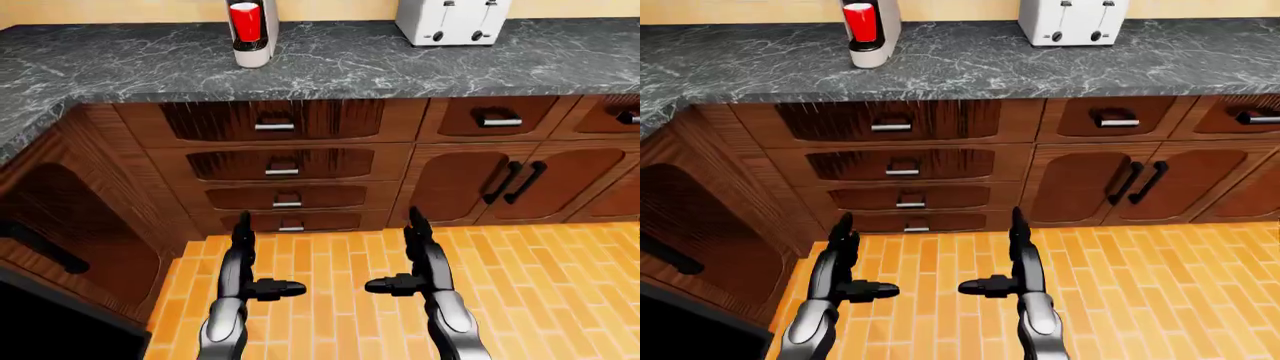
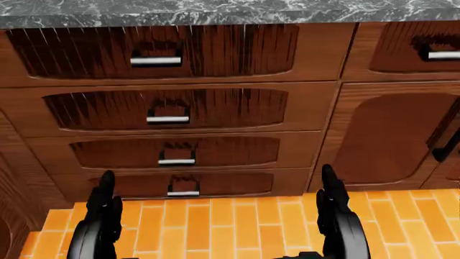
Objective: Pick the mug from under the coffee machine dispenser and place it on the counter.
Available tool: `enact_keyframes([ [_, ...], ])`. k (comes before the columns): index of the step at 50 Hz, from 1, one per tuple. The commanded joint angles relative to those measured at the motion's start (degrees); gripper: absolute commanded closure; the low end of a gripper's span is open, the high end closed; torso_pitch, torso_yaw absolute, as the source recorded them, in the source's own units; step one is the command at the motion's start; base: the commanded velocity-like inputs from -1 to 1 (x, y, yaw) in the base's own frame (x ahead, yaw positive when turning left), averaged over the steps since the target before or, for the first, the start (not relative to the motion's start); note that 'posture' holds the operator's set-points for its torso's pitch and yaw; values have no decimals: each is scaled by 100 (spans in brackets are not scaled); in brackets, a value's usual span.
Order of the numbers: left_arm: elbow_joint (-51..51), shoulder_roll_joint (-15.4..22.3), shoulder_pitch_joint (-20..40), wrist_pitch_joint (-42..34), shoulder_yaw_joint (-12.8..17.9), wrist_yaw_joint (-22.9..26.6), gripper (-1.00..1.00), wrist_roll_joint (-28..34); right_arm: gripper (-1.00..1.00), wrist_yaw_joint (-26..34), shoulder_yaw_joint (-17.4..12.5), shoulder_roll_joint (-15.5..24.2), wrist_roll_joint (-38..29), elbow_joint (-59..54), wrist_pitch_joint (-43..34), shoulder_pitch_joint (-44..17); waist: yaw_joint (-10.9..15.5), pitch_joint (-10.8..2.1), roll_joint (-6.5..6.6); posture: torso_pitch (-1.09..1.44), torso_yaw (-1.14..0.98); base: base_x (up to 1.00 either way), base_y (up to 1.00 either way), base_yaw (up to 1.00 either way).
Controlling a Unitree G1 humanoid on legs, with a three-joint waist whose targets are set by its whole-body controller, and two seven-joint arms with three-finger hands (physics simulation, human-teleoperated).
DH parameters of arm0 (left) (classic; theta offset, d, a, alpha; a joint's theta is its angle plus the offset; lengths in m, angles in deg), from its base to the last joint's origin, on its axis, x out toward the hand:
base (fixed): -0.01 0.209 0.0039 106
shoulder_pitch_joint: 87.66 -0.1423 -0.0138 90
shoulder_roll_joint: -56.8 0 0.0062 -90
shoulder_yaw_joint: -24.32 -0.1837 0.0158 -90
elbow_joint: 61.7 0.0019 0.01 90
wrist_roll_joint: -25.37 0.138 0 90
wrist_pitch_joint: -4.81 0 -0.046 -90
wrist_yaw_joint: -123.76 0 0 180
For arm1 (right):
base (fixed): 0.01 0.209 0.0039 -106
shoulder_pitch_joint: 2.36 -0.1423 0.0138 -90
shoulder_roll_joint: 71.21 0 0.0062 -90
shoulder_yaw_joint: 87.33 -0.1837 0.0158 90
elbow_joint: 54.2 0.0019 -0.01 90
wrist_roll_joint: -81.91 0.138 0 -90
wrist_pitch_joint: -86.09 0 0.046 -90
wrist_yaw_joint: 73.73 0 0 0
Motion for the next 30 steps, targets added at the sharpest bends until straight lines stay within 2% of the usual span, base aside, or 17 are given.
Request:
enact_keyframes([
  [1, -805, 19, 150, 159, 25, 71, -100, -146, -100, 31, -61, 37, 115, 584, 217, -197, -12, -5, -45, 0, 0, 0, 0, 0],
  [2, -919, 15, 160, 58, 49, 77, -100, -210, -100, 47, -61, 41, 131, 640, 185, -199, 14, -211, -41, 0, 0, 0, 0, 0],
  [3, -976, 19, 162, 21, 56, 75, -100, -225, -100, 48, -63, 43, 133, 661, 165, -205, 42, -366, -4, 0, 0, 0, 0, 0],
  [5, -1166, 37, 199, -138, 94, 57, -100, -262, -100, 53, -77, 54, 132, 690, 159, -234, 32, -104, -45, 0, 0, 0, 0, 0],
  [7, -1293, 57, 240, -227, 121, 41, -100, -261, -100, 55, -95, 70, 139, 791, 63, -295, 40, -392, -47, 0, 0, 0, 0, 0],
  [8, -1412, 74, 267, -331, 146, 41, -100, -281, -100, 39, -136, 74, 198, 901, -90, -348, 43, -426, -45, 0, 0, 0, 0, 0],
  [14, -1951, 152, 425, -823, 283, 35, -100, -367, -100, 11, -181, 145, 205, 1377, -484, -563, 49, -477, -19, 0, 0, 0, 0, 0],
  [17, -2132, 238, 575, -1045, 441, 34, -100, -438, -100, 20, -343, 208, 371, 1449, -758, -769, 44, -492, -12, 0, 0, 0, 0, 0],
  [18, -2211, 276, 638, -1154, 514, 23, -100, -479, -100, 49, -301, 274, 241, 1531, -657, -818, 43, -504, -13, 0, 0, 0, 0, 0],
  [21, -2395, 426, 868, -1470, 758, -10, -100, -639, -100, 91, -452, 393, 330, 1864, -1078, -1125, 50, -527, -12, 0, 0, 0, 0, 0],
  [30, -2863, 919, 1480, -2128, 1253, -123, -100, -894, -100, 107, -1005, 1024, 658, 1544, -1469, -2124, 38, -511, -4, 0, 0, 0, 0, 0],
])
